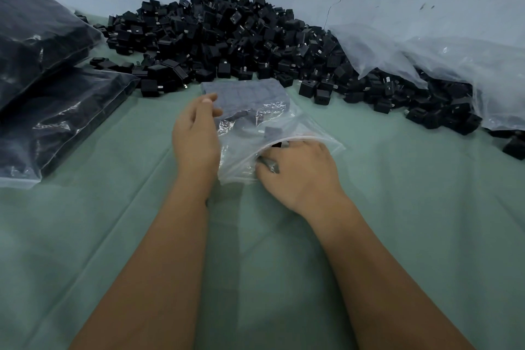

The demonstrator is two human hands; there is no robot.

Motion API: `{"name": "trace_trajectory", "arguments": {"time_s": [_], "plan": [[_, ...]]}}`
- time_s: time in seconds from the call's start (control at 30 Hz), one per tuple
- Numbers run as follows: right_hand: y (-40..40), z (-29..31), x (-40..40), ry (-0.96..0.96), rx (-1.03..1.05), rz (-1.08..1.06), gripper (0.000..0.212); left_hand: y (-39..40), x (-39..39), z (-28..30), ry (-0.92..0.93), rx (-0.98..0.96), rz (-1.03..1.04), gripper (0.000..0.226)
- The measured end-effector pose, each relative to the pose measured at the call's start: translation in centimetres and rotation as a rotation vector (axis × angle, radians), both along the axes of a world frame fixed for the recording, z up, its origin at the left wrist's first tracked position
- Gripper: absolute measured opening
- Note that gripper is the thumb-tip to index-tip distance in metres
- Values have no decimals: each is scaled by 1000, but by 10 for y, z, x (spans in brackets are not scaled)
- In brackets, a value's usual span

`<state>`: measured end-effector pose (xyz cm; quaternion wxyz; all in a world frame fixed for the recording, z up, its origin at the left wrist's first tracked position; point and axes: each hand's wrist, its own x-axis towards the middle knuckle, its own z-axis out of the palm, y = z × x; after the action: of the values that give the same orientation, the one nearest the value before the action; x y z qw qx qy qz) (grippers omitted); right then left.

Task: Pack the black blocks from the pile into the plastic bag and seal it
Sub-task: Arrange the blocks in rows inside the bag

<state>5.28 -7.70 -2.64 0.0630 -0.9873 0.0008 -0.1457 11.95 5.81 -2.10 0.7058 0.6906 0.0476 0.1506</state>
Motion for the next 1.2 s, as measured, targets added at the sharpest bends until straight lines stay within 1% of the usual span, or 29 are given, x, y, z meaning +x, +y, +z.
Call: {"name": "trace_trajectory", "arguments": {"time_s": [0.1, 0.3, 0.43, 0.5, 0.6, 0.7, 0.77, 0.83, 0.87, 0.93, 1.0, 1.1, 1.2], "plan": [[-1, -3, 3, 53, -3, -24, 40, 5, 6, -7, 72, 119, 75, 29], [7, -2, 9, 85, -18, -95, 34, 3, 8, -8, 99, 358, 75, 26], [8, -1, 8, 73, 5, -79, 30, 4, 13, -11, 123, 601, 85, 34], [5, 0, 12, 128, 7, -72, 32, 3, 12, -10, 140, 665, 81, 42], [2, 3, 22, 223, 51, -68, 36, 2, 9, -8, 148, 704, 85, 49], [4, 3, 34, 218, 34, -134, 48, 1, 10, -9, 162, 733, 80, 49], [7, 3, 42, 241, 1, -179, 49, 1, 11, -9, 163, 743, 81, 47], [11, 8, 50, 223, -123, -178, 40, 0, 10, -9, 165, 747, 84, 47], [14, 12, 53, 176, -172, -167, 31, 0, 10, -9, 168, 743, 87, 47], [17, 16, 58, 75, -180, -154, 15, -1, 11, -9, 172, 725, 93, 47], [18, 15, 61, 33, -107, -155, 13, -1, 11, -9, 172, 713, 94, 49], [18, 11, 66, 21, -22, -189, 11, -1, 13, -9, 173, 709, 97, 49], [15, 8, 72, 5, -44, -214, 10, -1, 15, -10, 173, 693, 112, 51]]}}
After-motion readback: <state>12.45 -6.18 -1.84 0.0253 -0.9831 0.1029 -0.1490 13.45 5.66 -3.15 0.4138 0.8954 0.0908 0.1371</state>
